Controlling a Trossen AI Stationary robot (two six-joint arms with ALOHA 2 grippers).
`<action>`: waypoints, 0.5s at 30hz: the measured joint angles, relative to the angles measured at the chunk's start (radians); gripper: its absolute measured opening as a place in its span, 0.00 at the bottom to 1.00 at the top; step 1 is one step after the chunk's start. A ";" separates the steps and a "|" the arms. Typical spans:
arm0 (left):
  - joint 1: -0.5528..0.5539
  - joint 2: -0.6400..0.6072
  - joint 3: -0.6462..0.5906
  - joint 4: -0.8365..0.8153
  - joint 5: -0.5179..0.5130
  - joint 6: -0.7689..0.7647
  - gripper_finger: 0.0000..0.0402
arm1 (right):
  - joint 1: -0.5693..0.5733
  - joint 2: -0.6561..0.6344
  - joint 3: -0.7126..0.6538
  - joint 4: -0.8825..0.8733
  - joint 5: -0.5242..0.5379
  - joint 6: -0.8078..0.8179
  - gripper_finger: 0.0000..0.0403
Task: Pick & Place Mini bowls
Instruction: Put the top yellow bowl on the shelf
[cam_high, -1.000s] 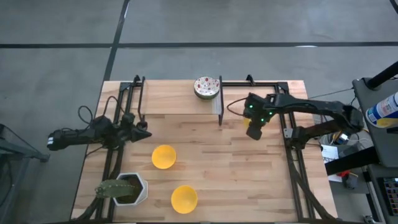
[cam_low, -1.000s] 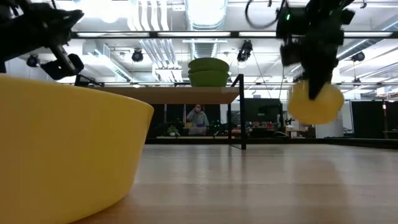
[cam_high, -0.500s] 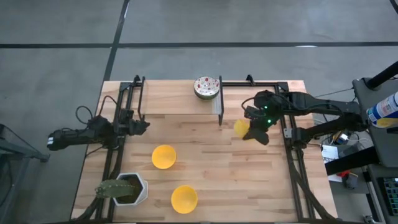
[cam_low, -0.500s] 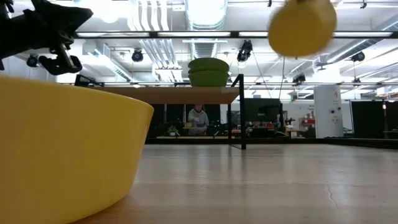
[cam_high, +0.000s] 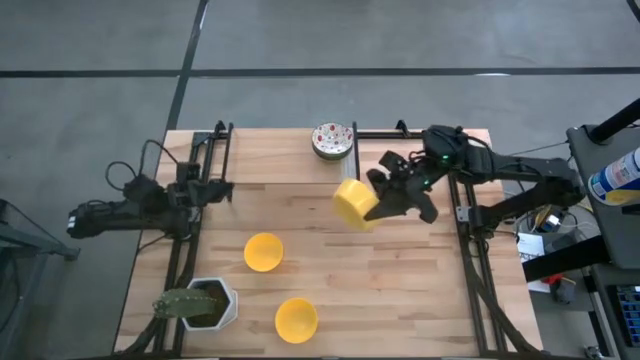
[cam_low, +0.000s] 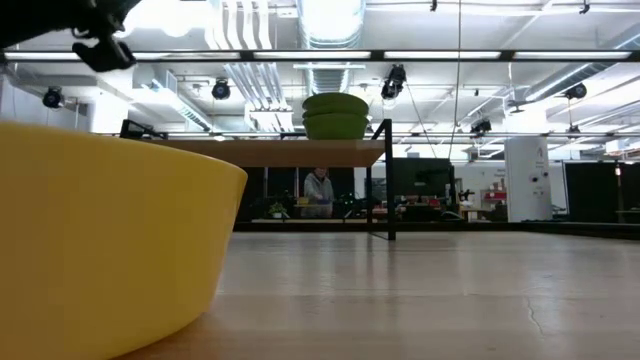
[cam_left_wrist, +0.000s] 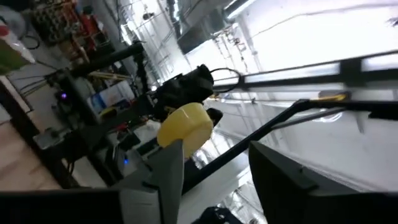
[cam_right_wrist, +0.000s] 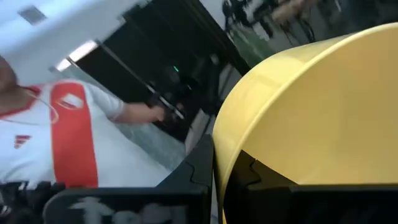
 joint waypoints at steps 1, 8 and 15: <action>0.000 0.032 0.018 -0.007 0.013 0.005 0.44 | 0.001 0.022 0.012 -0.019 -0.009 -0.014 0.02; 0.000 0.245 0.176 -0.179 0.059 -0.268 0.45 | 0.048 0.220 0.126 -0.256 0.009 -0.191 0.02; 0.000 0.426 0.383 -0.333 0.155 -0.361 0.45 | 0.085 0.432 0.372 -0.667 0.189 -0.435 0.02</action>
